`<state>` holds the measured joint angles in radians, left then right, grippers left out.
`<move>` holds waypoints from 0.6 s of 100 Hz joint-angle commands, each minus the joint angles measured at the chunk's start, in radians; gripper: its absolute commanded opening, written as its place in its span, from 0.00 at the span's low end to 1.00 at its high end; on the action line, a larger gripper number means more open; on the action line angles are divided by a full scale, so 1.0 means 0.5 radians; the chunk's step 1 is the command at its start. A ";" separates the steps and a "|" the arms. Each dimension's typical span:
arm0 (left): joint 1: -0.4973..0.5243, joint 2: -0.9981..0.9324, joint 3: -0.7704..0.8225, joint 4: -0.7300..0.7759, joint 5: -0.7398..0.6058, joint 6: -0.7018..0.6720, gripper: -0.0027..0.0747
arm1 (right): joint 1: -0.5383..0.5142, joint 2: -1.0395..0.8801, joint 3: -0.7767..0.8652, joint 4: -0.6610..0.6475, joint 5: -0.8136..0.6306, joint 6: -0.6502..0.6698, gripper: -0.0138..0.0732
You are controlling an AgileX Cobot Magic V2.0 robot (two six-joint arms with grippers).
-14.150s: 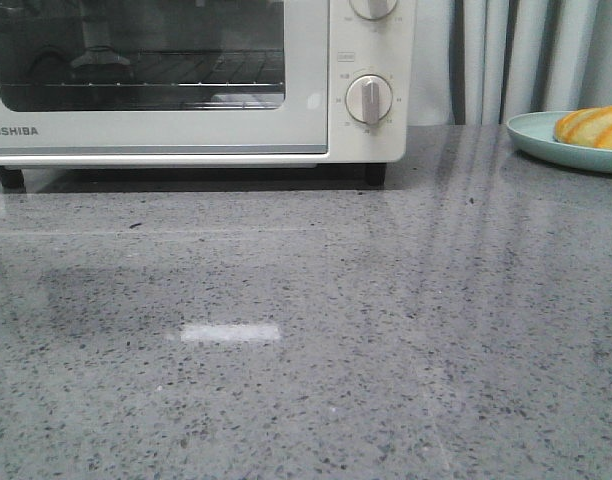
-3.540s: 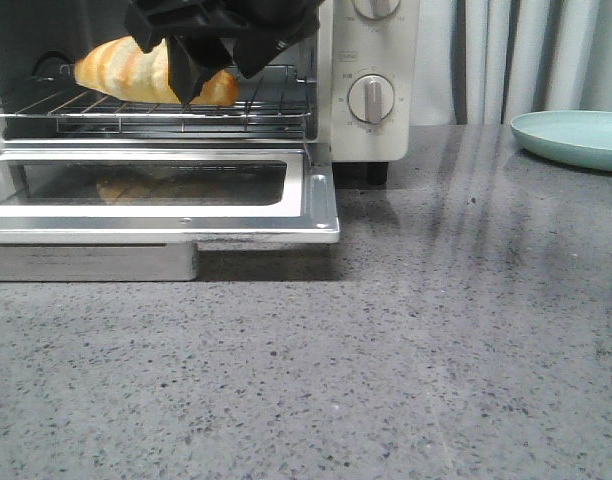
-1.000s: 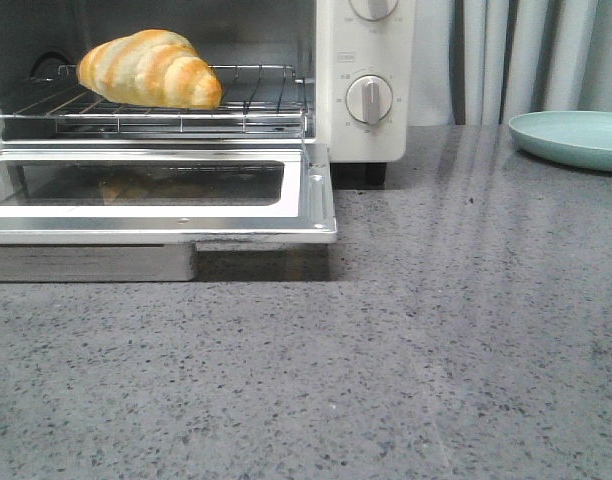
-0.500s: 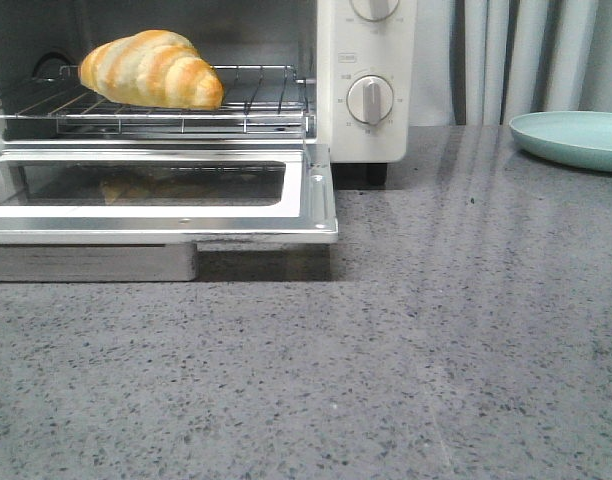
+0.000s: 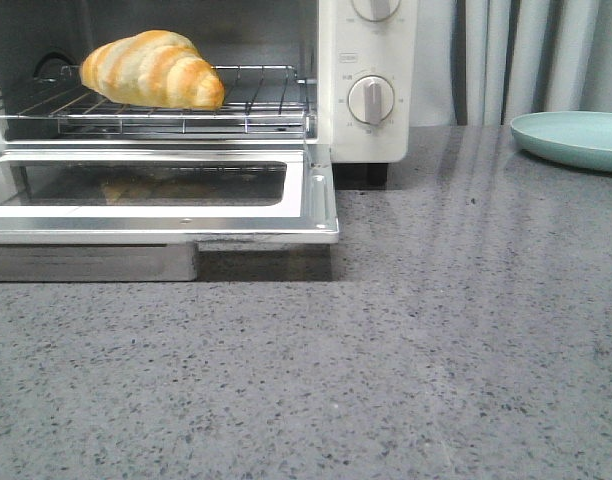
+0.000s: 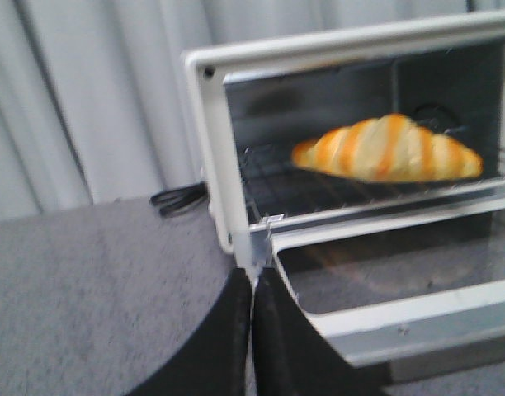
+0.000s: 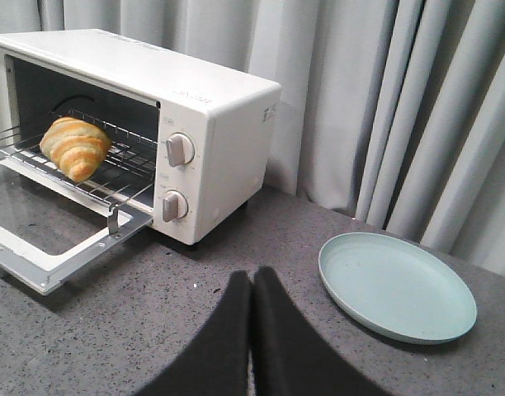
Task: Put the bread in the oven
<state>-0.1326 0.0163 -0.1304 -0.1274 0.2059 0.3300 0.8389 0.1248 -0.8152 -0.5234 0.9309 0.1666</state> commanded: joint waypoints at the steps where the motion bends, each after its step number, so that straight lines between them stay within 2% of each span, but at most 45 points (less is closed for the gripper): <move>1: 0.118 -0.074 0.079 -0.126 -0.154 -0.010 0.01 | -0.003 0.037 -0.042 -0.067 -0.154 0.002 0.09; 14: 0.232 -0.098 0.169 -0.138 -0.086 -0.104 0.01 | -0.003 0.037 -0.042 -0.067 -0.154 0.002 0.09; 30: 0.258 -0.098 0.308 -0.130 -0.017 -0.431 0.01 | -0.003 0.037 -0.042 -0.067 -0.154 0.002 0.09; 38: 0.258 -0.098 0.308 -0.056 0.170 -0.534 0.01 | -0.003 0.037 -0.042 -0.067 -0.154 0.002 0.09; 60: 0.258 -0.098 0.308 -0.008 0.225 -0.550 0.01 | -0.003 0.037 -0.042 -0.067 -0.154 0.002 0.09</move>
<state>-0.0075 -0.0040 0.0000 -0.1390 0.3527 0.0700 0.8389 0.1248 -0.8152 -0.5234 0.9290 0.1666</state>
